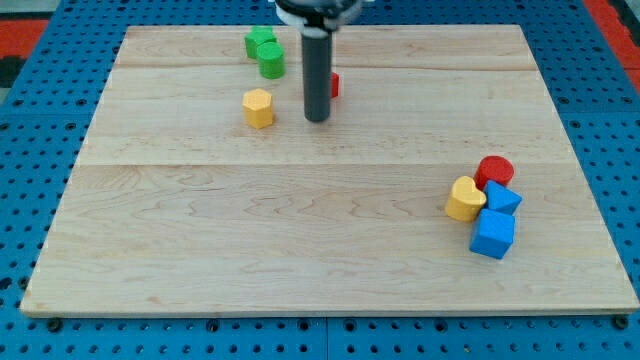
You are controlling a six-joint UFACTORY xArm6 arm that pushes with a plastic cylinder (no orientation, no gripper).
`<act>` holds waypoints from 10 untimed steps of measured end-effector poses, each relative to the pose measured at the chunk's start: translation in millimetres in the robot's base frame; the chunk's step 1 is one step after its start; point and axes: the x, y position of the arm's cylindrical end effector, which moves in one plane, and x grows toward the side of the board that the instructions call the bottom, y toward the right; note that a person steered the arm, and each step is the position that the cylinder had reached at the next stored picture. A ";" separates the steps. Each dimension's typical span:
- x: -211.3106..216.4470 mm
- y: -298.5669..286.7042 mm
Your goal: Move the yellow hexagon closer to the yellow heart
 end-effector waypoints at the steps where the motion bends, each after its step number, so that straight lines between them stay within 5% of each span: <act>1: -41.6 -62.7; 2: -27.3 -95.3; 4: 62.1 26.9; 6: -1.6 -7.5; 7: 62.0 -32.4; 8: 122.0 51.0; 10: 86.1 -7.7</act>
